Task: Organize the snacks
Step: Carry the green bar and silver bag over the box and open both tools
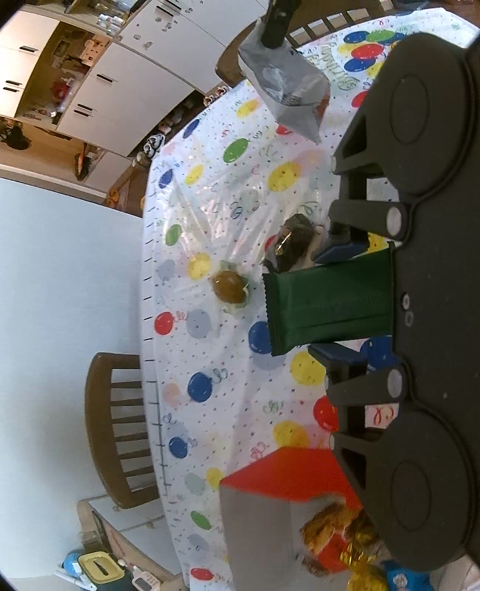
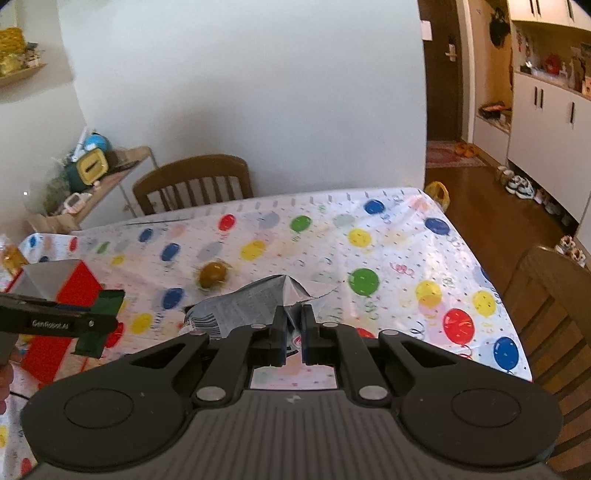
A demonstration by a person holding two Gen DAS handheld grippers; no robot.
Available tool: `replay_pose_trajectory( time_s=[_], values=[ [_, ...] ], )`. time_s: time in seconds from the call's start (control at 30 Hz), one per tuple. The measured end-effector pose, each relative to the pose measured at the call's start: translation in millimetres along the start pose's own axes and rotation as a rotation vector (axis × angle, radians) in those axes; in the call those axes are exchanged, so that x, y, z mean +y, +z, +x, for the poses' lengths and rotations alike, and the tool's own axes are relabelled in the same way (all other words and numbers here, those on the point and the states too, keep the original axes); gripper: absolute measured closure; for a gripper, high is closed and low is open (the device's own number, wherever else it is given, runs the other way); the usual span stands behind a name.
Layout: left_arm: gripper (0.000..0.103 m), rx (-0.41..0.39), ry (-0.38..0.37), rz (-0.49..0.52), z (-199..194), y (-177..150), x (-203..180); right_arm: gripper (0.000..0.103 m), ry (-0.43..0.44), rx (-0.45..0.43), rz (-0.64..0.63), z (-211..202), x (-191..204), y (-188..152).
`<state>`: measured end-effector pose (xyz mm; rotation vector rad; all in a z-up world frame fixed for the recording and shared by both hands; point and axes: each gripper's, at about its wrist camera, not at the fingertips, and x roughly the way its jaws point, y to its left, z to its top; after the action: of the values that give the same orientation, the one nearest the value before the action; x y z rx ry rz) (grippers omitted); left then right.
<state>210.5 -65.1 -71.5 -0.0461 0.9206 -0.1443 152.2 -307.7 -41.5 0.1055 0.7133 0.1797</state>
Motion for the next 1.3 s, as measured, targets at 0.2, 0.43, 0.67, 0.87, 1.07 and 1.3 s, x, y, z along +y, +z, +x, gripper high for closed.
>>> replay_pose_trajectory(
  time_s=[0.2, 0.43, 0.67, 0.87, 1.07, 1.3],
  values=[
    [0.059, -0.040, 0.003, -0.004, -29, 5, 20, 0.097, 0.055, -0.027, -0.032, -13, 37, 9],
    [0.059, -0.075, 0.025, -0.032, -58, 5, 58, 0.097, 0.137, -0.051, -0.082, -15, 90, 23],
    [0.059, -0.083, 0.082, -0.088, -80, -2, 112, 0.097, 0.230, -0.043, -0.148, 0, 155, 34],
    [0.059, -0.092, 0.160, -0.136, -95, -7, 165, 0.097, 0.307, -0.022, -0.200, 21, 218, 39],
    [0.059, -0.063, 0.248, -0.176, -93, -11, 218, 0.097, 0.344, 0.022, -0.240, 54, 276, 38],
    [0.059, -0.020, 0.297, -0.217, -79, -19, 263, 0.097, 0.348, 0.071, -0.264, 96, 322, 37]
  ],
)
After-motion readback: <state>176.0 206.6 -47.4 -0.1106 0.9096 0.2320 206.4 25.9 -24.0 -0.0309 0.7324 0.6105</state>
